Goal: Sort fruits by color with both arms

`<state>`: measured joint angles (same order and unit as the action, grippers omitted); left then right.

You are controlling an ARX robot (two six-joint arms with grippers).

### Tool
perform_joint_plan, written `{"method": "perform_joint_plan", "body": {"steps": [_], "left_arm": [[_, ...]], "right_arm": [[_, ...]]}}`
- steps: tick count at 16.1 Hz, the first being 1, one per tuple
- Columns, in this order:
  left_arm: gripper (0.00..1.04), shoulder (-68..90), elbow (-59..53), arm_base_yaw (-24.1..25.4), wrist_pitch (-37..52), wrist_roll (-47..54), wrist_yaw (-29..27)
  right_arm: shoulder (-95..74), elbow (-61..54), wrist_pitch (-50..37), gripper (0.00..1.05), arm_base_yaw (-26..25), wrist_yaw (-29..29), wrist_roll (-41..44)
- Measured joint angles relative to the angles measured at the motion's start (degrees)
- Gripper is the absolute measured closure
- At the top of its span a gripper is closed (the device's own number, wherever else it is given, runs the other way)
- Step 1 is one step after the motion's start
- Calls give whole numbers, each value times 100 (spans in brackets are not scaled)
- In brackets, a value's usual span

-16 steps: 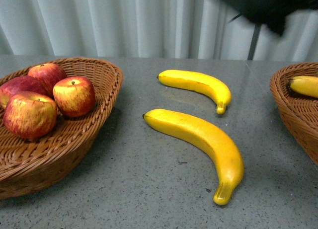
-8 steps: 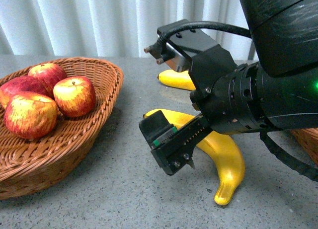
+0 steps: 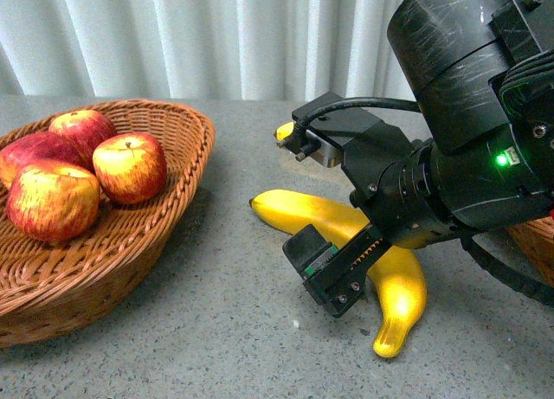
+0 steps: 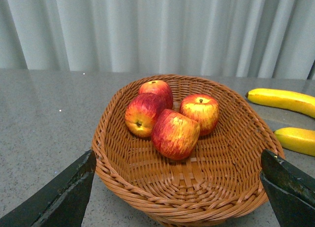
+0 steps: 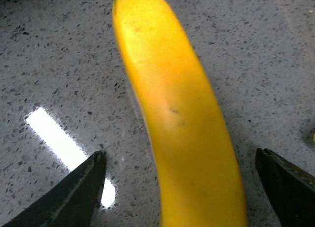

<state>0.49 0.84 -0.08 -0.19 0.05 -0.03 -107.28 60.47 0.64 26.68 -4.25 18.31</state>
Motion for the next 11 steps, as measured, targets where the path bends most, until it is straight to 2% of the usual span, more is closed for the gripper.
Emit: {"method": "perform_joint_plan", "body": {"steps": [4,5,6,8,11], "left_arm": [[7,0,0,0,0,0,0],[7,0,0,0,0,0,2],[7,0,0,0,0,0,2],[7,0,0,0,-2,0,2],[7,0,0,0,0,0,0]], "right_arm": [[2,13,144,49,-50,-142,127],[4,13,136,64,-101,-181,122],[24,13,118,70,-151,-273,76],[160,13,-28,70,-350,-723,-245],[883,35,-1003,70,-1036,-2068,-1342]]}}
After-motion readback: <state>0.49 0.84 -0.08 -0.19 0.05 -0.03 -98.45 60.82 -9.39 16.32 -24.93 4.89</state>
